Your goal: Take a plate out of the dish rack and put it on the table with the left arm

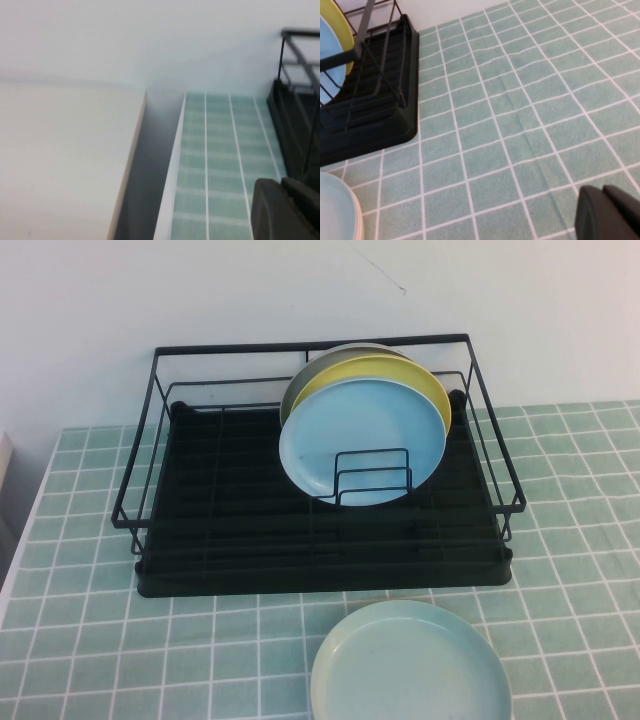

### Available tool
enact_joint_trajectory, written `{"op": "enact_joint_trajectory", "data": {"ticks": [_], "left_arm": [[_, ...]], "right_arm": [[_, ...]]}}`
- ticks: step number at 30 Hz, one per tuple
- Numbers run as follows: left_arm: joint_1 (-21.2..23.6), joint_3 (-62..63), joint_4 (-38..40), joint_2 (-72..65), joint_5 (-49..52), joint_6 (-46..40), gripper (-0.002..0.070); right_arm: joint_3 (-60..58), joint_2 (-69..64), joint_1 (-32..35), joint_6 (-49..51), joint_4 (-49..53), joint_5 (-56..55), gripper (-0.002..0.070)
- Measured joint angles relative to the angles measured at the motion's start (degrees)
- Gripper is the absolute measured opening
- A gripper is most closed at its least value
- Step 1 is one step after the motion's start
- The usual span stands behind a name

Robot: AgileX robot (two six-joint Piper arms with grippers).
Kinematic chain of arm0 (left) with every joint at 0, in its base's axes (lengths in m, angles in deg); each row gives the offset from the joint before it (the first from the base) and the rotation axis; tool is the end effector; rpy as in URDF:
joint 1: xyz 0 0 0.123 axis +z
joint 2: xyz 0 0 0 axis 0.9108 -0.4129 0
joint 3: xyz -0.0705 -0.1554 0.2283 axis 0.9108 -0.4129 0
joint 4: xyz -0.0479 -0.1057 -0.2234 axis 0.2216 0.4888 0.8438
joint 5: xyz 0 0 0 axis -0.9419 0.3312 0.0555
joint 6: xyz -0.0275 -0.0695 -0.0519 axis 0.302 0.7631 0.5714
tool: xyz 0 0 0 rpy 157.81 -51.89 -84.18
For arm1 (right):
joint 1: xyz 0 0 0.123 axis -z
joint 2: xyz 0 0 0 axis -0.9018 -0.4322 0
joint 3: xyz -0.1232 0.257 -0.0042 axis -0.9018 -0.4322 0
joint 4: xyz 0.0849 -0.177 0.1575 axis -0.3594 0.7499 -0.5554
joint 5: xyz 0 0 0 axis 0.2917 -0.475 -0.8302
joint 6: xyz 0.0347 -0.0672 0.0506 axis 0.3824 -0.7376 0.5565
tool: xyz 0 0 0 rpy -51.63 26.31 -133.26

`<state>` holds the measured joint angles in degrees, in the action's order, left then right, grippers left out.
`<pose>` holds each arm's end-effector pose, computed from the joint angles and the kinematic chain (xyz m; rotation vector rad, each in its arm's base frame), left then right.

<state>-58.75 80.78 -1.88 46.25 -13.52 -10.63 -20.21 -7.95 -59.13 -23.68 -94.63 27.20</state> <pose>0.0557 0.0057 0.1920 -0.1764 1.6426 0.0019 0.0502 0.0009 0.1734 0.2716 1.9014 0.1531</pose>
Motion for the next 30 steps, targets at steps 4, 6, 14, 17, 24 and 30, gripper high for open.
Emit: {"op": "enact_joint_trajectory", "data": {"ticks": [4, 6, 14, 17, 24, 30], "left_arm": [[0.0, 0.0, 2.1, 0.0, -9.3, 0.7, -0.0004], [0.0, 0.0, 3.3, 0.0, -16.1, 2.9, -0.0004], [0.0, 0.0, 4.7, 0.0, -41.5, 7.7, -0.0004], [0.0, 0.0, 4.7, 0.0, -45.1, 7.7, -0.0004], [0.0, 0.0, 4.9, 0.0, -51.6, 11.7, -0.0004], [0.0, 0.6, 4.9, 0.0, -64.8, 21.8, -0.0004]], "right_arm": [[0.0, 0.0, 0.0, 0.0, 0.0, 0.0, -0.0001], [0.0, 0.0, 0.0, 0.0, 0.0, 0.0, -0.0001], [0.0, 0.0, 0.0, 0.0, 0.0, 0.0, -0.0001], [0.0, 0.0, 0.0, 0.0, 0.0, 0.0, -0.0001], [0.0, 0.0, 0.0, 0.0, 0.0, 0.0, -0.0001], [0.0, 0.0, 0.0, 0.0, 0.0, 0.0, -0.0001]]}}
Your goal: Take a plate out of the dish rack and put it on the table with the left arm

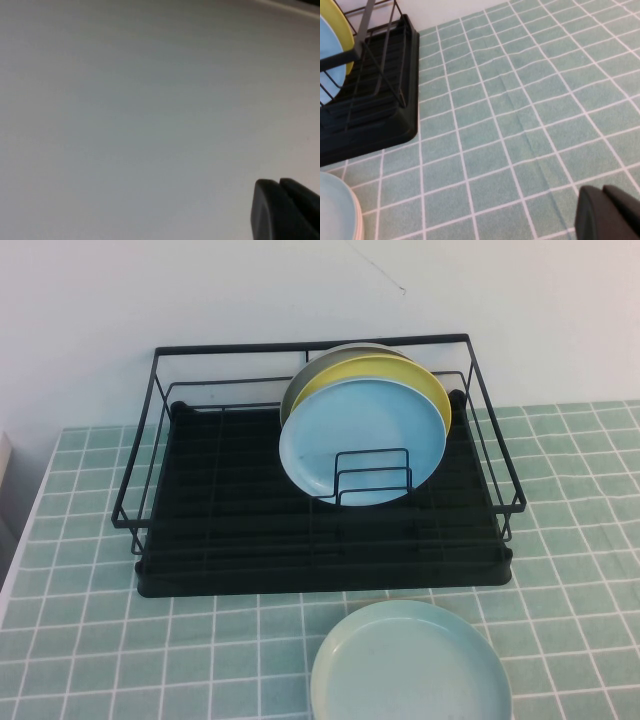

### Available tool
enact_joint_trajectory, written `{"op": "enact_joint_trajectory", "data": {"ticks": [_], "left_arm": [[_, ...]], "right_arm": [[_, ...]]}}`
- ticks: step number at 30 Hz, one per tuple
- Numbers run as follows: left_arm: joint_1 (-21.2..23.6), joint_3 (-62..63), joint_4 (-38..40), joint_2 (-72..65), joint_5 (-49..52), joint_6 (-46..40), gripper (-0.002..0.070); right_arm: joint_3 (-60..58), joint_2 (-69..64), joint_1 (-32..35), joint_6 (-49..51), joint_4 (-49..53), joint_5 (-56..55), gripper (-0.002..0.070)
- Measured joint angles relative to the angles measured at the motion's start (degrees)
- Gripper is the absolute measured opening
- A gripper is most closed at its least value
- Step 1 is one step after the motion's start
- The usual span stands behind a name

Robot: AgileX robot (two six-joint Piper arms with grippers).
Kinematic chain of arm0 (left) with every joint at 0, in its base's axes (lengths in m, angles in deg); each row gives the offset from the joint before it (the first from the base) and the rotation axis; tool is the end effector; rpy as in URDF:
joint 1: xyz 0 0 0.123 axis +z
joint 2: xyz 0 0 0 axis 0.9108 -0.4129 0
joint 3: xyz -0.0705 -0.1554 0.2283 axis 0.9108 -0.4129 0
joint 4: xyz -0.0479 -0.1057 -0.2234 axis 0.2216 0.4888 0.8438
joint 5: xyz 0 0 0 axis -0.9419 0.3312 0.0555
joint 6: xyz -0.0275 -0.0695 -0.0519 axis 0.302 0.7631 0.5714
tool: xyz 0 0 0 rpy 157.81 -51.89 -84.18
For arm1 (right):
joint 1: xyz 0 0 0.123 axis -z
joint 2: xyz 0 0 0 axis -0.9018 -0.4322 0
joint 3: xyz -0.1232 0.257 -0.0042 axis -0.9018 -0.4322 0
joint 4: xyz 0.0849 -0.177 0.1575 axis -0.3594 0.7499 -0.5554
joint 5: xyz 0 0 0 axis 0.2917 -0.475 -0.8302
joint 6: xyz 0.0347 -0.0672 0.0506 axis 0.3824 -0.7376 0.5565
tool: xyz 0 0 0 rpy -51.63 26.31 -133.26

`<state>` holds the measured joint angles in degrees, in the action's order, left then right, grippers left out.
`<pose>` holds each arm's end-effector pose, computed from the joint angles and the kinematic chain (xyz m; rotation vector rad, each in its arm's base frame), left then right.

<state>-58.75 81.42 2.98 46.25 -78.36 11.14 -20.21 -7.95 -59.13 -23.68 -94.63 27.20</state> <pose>0.0079 0.0127 0.2807 -0.2783 0.4536 -0.3414 0.0502 0.0009 0.1734 0.2716 1.9014 0.1531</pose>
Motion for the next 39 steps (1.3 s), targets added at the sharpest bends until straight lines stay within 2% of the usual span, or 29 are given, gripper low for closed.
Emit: {"op": "enact_joint_trajectory", "data": {"ticks": [3, 6, 14, 17, 20, 21, 24, 27, 30, 32, 36, 37, 39], "left_arm": [[0.0, 5.4, 0.1, 0.1, 2.0, 0.3, -0.0004], [0.0, 15.0, -0.4, 0.1, 10.8, -0.4, -0.0004], [0.0, 39.6, -7.5, -5.9, 49.7, -1.0, -0.0004], [0.0, 44.6, -7.4, -13.7, 64.6, -1.0, -0.0004], [0.0, 47.9, -3.9, -22.2, 78.8, -2.0, -0.0004], [0.0, 49.3, -0.6, -26.0, 84.1, -3.8, -0.0004], [0.0, 50.7, 6.7, -33.8, 90.4, -9.2, -0.0004], [0.0, 50.7, 14.0, -38.7, 89.5, -12.5, -0.0004], [0.0, 50.7, 25.2, -41.6, 87.9, -18.2, -0.0004], [0.0, 50.8, 33.7, -43.2, 87.4, -27.9, -0.0004], [0.0, 52.1, 54.4, -47.6, 91.2, -56.0, -0.0004], [0.0, 53.1, 58.1, -49.3, 93.9, -63.0, -0.0004], [0.0, 56.2, 61.4, -53.1, 99.5, -71.2, -0.0004]], "right_arm": [[0.0, 0.0, 0.0, 0.0, 0.0, 0.0, -0.0001], [0.0, 0.0, 0.0, 0.0, 0.0, 0.0, -0.0001], [0.0, 0.0, 0.0, 0.0, 0.0, 0.0, -0.0001], [0.0, 0.0, 0.0, 0.0, 0.0, 0.0, -0.0001], [0.0, 0.0, 0.0, 0.0, 0.0, 0.0, -0.0001], [0.0, 0.0, 0.0, 0.0, 0.0, 0.0, -0.0001], [0.0, 0.0, 0.0, 0.0, 0.0, 0.0, -0.0001], [0.0, 0.0, 0.0, 0.0, 0.0, 0.0, -0.0001], [0.0, 0.0, 0.0, 0.0, 0.0, 0.0, -0.0001], [0.0, 0.0, 0.0, 0.0, 0.0, 0.0, -0.0001], [0.0, 0.0, 0.0, 0.0, 0.0, 0.0, -0.0001], [0.0, 0.0, 0.0, 0.0, 0.0, 0.0, -0.0001], [0.0, 0.0, 0.0, 0.0, 0.0, 0.0, -0.0001]]}}
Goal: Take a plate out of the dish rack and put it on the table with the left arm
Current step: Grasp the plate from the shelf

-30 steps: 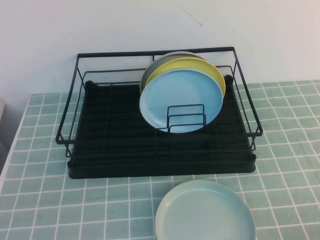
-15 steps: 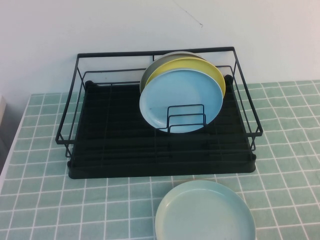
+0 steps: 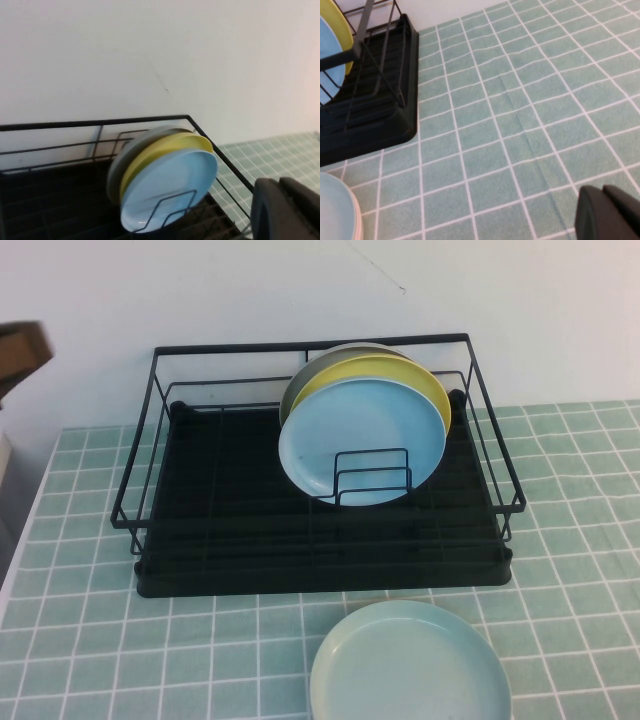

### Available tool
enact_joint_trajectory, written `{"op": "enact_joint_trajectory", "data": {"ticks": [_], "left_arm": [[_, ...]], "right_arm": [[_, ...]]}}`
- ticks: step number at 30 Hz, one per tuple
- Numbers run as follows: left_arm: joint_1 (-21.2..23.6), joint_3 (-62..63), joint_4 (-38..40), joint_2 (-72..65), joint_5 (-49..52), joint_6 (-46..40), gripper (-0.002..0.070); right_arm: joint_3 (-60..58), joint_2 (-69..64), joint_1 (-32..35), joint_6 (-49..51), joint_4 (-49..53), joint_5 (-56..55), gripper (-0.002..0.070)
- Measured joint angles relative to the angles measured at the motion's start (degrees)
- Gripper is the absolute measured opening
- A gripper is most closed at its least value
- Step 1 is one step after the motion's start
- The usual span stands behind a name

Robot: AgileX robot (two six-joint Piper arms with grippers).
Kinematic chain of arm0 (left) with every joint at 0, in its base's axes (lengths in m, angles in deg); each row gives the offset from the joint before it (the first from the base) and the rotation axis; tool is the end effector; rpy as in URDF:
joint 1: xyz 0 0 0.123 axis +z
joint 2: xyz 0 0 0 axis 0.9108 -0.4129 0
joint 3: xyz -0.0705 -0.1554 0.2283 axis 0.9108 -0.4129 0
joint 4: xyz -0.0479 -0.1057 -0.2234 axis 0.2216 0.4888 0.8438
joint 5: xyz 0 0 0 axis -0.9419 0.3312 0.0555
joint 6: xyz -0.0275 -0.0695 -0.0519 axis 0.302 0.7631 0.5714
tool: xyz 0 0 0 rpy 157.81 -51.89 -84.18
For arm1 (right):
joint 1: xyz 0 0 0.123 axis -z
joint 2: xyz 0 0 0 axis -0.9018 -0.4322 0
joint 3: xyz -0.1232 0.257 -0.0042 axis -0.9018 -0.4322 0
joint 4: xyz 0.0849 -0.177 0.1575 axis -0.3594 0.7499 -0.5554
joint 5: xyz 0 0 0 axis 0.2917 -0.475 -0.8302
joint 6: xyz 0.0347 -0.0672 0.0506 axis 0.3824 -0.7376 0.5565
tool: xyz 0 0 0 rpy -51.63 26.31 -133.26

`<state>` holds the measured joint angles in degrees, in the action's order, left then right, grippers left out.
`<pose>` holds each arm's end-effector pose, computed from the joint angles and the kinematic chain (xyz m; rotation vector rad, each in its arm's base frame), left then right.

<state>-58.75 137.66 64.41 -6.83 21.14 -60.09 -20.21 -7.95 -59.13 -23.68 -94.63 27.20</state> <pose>0.1764 -0.0387 0.4167 0.1812 1.7431 -0.7342 0.0502 0.0009 0.1734 0.2716 1.9014 0.1531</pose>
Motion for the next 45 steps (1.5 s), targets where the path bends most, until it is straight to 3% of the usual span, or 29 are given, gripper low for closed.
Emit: {"op": "enact_joint_trajectory", "data": {"ticks": [3, 8, 19, 27, 31, 38, 45], "left_arm": [[0.0, 5.9, -1.6, -5.6, 5.7, -2.7, -0.0004], [-3.7, 17.5, -12.8, -14.4, 9.5, -0.2, -0.0004], [-26.9, 33.8, -40.4, -32.5, 11.1, 3.3, -0.0004], [-35.1, 39.6, -52.7, -45.6, 7.1, 4.8, 0.0004], [-37.6, 42.2, -59.3, -50.2, 2.7, 7.3, 0.0078], [-40.8, 46.5, -69.9, -55.8, -3.8, 11.2, 0.0328], [-41.5, 47.1, -74.9, -59.4, -6.9, 11.7, 0.0356]], "right_arm": [[0.0, 0.0, 0.0, 0.0, 0.0, 0.0, -0.0001], [0.0, 0.0, 0.0, 0.0, 0.0, 0.0, -0.0001], [0.0, 0.0, 0.0, 0.0, 0.0, 0.0, -0.0001], [0.0, 0.0, 0.0, 0.0, 0.0, 0.0, -0.0001], [0.0, 0.0, 0.0, 0.0, 0.0, 0.0, -0.0001], [0.0, 0.0, 0.0, 0.0, 0.0, 0.0, -0.0001], [0.0, 0.0, 0.0, 0.0, 0.0, 0.0, -0.0001]]}}
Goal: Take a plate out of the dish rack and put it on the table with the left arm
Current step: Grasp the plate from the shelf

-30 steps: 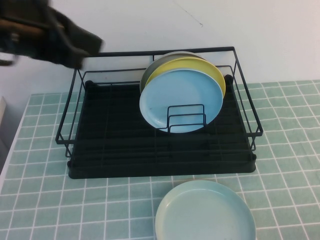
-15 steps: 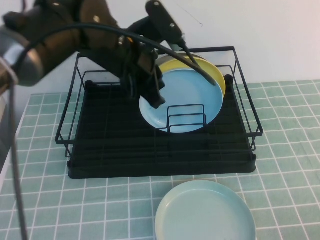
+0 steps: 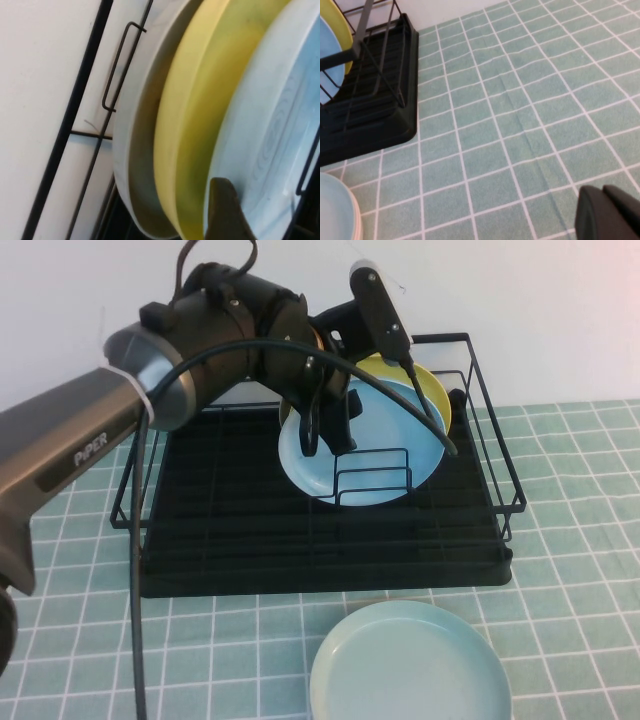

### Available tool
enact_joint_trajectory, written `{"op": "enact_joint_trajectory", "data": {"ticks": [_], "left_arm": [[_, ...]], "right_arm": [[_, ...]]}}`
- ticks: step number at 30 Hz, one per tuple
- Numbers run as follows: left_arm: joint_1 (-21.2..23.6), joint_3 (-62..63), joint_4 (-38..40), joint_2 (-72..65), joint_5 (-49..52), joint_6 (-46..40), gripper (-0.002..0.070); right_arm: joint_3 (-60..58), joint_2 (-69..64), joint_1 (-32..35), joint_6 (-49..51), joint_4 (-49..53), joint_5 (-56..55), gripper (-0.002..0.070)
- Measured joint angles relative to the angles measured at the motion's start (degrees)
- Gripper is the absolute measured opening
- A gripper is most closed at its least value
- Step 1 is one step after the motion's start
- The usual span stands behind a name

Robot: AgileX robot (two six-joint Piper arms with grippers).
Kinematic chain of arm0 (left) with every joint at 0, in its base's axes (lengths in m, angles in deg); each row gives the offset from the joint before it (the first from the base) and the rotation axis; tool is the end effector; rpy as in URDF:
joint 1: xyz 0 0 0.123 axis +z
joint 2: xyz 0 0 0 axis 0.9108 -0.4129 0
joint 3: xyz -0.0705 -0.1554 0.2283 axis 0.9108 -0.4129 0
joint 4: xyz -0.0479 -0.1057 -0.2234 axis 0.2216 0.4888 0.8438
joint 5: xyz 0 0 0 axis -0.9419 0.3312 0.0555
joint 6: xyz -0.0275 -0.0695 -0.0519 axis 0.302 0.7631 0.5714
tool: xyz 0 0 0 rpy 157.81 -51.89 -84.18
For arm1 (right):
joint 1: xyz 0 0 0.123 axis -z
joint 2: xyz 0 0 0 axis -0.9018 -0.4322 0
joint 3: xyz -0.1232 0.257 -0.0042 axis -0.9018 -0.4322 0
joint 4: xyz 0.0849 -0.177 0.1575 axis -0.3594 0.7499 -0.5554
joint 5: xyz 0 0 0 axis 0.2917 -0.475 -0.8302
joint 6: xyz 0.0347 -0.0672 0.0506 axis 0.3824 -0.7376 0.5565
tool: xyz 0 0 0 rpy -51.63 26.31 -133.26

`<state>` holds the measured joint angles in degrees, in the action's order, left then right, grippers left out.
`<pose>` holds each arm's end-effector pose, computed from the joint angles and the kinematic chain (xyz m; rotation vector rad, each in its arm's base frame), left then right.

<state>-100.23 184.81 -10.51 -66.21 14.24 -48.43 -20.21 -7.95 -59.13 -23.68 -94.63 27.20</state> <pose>0.3815 -0.2580 0.3168 1.3554 1.8379 0.0988 0.0502 0.0009 0.1734 0.2716 1.9014 0.1531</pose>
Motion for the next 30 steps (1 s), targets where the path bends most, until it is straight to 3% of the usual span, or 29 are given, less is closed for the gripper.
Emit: {"op": "enact_joint_trajectory", "data": {"ticks": [12, 18, 24, 28, 30], "left_arm": [[0.0, 0.1, -1.4, -2.1, -7.8, 1.0, 0.0346], [0.0, 0.1, -1.6, -3.0, -8.3, 2.1, 0.0265], [0.0, 0.5, -1.7, -4.6, -8.5, 2.5, 0.0239], [0.0, 0.6, -3.5, -5.0, -8.2, 3.0, 0.0127], [-0.3, 1.6, -4.7, -5.0, -6.5, 4.6, 0.0118]], "right_arm": [[0.0, 0.0, 0.0, 0.0, 0.0, 0.0, -0.0001], [0.0, 0.0, 0.0, 0.0, 0.0, 0.0, -0.0001], [0.0, 0.0, 0.0, 0.0, 0.0, 0.0, -0.0001], [0.0, 0.0, 0.0, 0.0, 0.0, 0.0, -0.0001], [0.0, 0.0, 0.0, 0.0, 0.0, 0.0, -0.0001]]}}
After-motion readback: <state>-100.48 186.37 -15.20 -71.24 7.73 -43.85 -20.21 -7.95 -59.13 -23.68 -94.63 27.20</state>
